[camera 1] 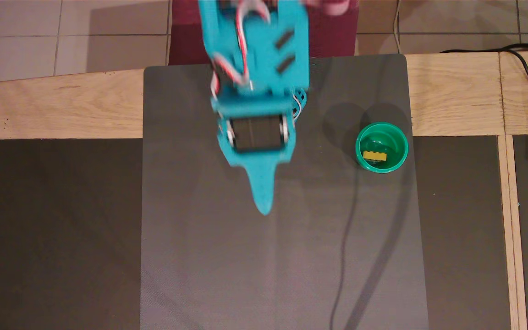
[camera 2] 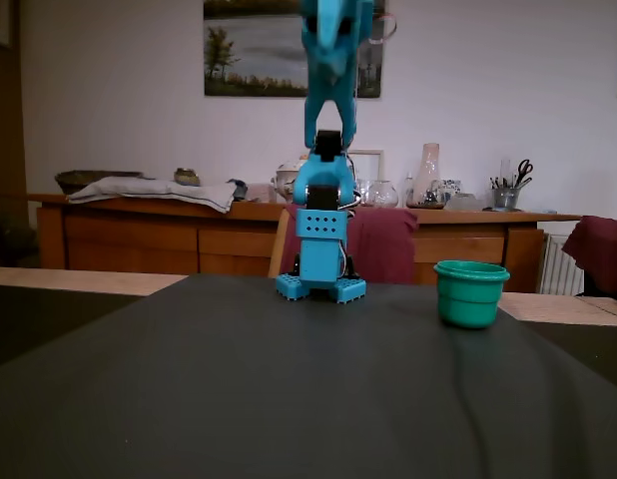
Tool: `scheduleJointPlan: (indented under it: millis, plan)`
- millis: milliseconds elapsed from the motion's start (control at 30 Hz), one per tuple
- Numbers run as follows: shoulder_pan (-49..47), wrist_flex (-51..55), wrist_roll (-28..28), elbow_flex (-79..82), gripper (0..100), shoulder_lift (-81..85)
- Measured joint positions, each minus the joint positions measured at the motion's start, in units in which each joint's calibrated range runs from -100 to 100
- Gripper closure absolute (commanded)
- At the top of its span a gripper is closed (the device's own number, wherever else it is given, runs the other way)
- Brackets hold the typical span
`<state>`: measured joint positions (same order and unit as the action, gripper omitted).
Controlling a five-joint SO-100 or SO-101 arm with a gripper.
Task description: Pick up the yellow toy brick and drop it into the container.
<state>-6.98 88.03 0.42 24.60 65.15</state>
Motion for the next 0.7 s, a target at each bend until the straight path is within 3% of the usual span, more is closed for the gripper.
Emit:
scheduleJointPlan:
  millis: [367, 500, 700]
  plan:
    - [0.2, -30.3, -0.1, 56.6, 100, 24.8]
    - [-0.1, -32.9, -0.1, 68.8, 100, 32.8]
    - [-0.1, -33.8, -0.1, 74.8, 100, 33.4]
